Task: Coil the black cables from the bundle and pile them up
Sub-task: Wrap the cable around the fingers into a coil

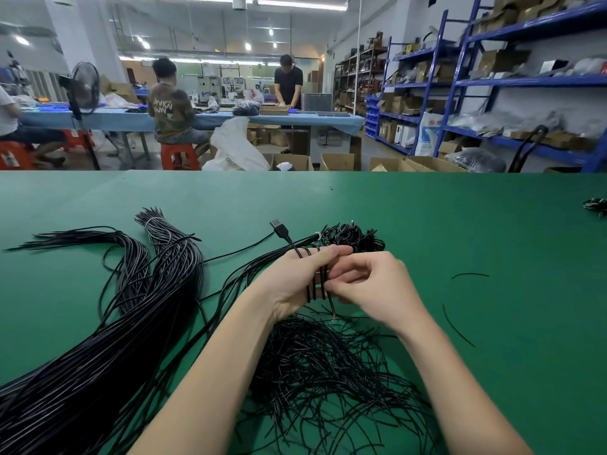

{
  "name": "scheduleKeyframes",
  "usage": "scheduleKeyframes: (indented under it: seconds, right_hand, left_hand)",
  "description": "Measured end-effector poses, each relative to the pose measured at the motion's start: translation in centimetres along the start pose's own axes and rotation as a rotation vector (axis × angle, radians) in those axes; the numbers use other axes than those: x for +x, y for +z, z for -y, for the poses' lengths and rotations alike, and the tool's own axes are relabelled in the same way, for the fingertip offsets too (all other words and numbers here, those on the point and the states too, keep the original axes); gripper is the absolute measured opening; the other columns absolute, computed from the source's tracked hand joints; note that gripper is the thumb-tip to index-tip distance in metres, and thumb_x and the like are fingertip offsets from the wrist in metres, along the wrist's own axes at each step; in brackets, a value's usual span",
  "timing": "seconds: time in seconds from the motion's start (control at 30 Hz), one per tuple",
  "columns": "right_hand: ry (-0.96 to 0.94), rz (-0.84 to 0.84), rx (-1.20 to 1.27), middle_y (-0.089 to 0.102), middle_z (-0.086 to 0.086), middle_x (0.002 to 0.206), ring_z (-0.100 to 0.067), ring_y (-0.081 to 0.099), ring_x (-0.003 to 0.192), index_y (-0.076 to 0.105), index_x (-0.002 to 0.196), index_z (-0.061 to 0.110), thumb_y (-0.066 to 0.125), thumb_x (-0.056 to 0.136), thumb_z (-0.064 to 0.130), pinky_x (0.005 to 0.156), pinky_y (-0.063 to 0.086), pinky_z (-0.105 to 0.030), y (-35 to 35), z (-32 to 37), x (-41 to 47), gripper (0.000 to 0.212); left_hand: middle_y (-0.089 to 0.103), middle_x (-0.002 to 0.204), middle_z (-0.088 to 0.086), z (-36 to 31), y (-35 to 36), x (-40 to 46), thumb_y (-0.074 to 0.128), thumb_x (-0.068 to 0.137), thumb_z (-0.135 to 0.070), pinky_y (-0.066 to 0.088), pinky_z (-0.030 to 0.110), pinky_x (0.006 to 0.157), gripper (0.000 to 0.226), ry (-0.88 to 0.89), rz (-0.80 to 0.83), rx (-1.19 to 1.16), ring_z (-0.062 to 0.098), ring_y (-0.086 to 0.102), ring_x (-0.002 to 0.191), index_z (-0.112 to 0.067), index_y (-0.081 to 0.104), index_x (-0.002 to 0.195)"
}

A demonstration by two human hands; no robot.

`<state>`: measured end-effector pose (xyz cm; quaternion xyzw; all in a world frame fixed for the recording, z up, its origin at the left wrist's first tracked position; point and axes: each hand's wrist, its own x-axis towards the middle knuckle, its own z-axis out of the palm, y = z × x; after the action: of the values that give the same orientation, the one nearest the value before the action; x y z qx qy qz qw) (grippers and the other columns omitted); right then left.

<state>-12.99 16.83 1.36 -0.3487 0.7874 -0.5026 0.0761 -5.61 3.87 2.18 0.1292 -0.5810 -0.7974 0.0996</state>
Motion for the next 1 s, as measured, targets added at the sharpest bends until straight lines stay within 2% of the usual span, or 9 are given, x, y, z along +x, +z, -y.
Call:
scheduleKeyframes:
  seconds: [0.1, 0.23, 0.43, 0.53, 0.67, 0.73, 0.8, 0.9, 1.0]
  right_hand:
    - [-0.033, -0.002, -0.030, 0.075, 0.012, 0.068, -0.003, 0.072, 0.063, 0.075, 0.074, 0.027, 0.088, 0.074, 0.020, 0.071, 0.062, -0.029, 0.0, 0.3, 0.0, 0.014]
    - [-0.008, 0.113, -0.030, 0.075, 0.012, 0.070, -0.004, 0.071, 0.061, 0.076, 0.078, 0.026, 0.093, 0.070, 0.022, 0.065, 0.063, -0.029, -0.6, 0.7, -0.1, 0.019]
    - [0.086, 0.041, 0.165, 0.077, -0.005, 0.069, -0.024, 0.076, 0.067, 0.077, 0.080, 0.014, 0.090, 0.070, 0.006, 0.069, 0.063, -0.032, -0.5, 0.5, -0.1, 0.019]
    - [0.113, 0.072, 0.183, 0.077, -0.008, 0.072, -0.025, 0.077, 0.069, 0.077, 0.080, 0.012, 0.092, 0.068, 0.007, 0.071, 0.063, -0.033, -0.7, 0.4, 0.0, 0.020]
    - [0.138, 0.193, 0.129, 0.078, -0.004, 0.076, -0.018, 0.076, 0.071, 0.080, 0.079, 0.017, 0.090, 0.072, 0.020, 0.073, 0.062, -0.033, -2.4, 0.9, -0.1, 0.013]
    - [0.065, 0.027, 0.067, 0.077, 0.005, 0.074, -0.011, 0.071, 0.068, 0.079, 0.076, 0.023, 0.083, 0.075, 0.036, 0.068, 0.056, -0.031, -3.9, 1.2, 0.4, 0.014]
    - [-0.042, -0.131, 0.034, 0.075, 0.015, 0.078, -0.004, 0.068, 0.074, 0.078, 0.083, 0.028, 0.077, 0.073, 0.055, 0.070, 0.052, -0.026, -4.8, 1.5, 0.7, 0.029]
    - [-0.068, 0.173, 0.101, 0.077, 0.019, 0.098, 0.004, 0.070, 0.091, 0.076, 0.097, 0.034, 0.076, 0.073, 0.066, 0.081, 0.051, -0.020, -4.0, 2.3, 0.3, 0.040]
    - [-0.051, 0.359, 0.157, 0.079, 0.003, 0.092, -0.003, 0.069, 0.076, 0.078, 0.094, 0.024, 0.074, 0.089, 0.041, 0.073, 0.052, -0.019, -3.1, 2.1, -0.2, 0.019]
  left_hand:
    - [0.075, 0.099, 0.011, -0.3, -0.4, -0.1, 0.056, 0.100, -0.020, 0.060, 0.029, 0.061, 0.030, 0.001, -0.003, -0.022, 0.017, 0.071, 0.081, -0.001, 0.069, 0.119]
    - [0.074, 0.111, 0.012, -0.4, -0.6, -0.1, 0.053, 0.102, -0.022, 0.061, 0.032, 0.071, 0.030, -0.024, 0.006, -0.050, 0.020, 0.071, 0.090, -0.004, 0.068, 0.122]
    - [0.072, 0.121, 0.011, -0.7, -0.4, -0.4, 0.055, 0.101, -0.021, 0.056, 0.037, 0.081, 0.033, -0.006, 0.056, 0.018, 0.025, 0.067, 0.102, -0.005, 0.063, 0.128]
    - [0.068, 0.125, 0.018, -0.5, -0.2, -0.4, 0.054, 0.102, -0.018, 0.054, 0.034, 0.076, 0.032, 0.000, 0.045, 0.035, 0.029, 0.063, 0.104, -0.002, 0.063, 0.128]
    - [0.071, 0.121, 0.017, -0.4, -0.3, -0.5, 0.053, 0.102, -0.018, 0.057, 0.032, 0.076, 0.029, -0.007, 0.072, 0.070, 0.028, 0.067, 0.105, -0.002, 0.066, 0.123]
    - [0.072, 0.119, 0.017, -0.4, -0.2, -0.6, 0.055, 0.100, -0.018, 0.060, 0.036, 0.088, 0.029, -0.030, 0.124, 0.065, 0.028, 0.069, 0.108, -0.001, 0.066, 0.121]
    - [0.071, 0.117, 0.019, -0.3, 0.5, -1.0, 0.054, 0.099, -0.017, 0.055, 0.041, 0.096, 0.030, -0.058, 0.237, 0.080, 0.030, 0.068, 0.111, 0.001, 0.065, 0.121]
    - [0.069, 0.110, 0.021, 0.4, 1.7, -1.7, 0.055, 0.097, -0.014, 0.055, 0.040, 0.098, 0.027, -0.080, 0.428, 0.110, 0.030, 0.068, 0.103, 0.004, 0.063, 0.117]
    - [0.069, 0.109, 0.024, 0.6, 2.1, -2.0, 0.050, 0.101, -0.005, 0.057, 0.035, 0.093, 0.027, -0.070, 0.498, 0.155, 0.024, 0.071, 0.094, 0.014, 0.056, 0.120]
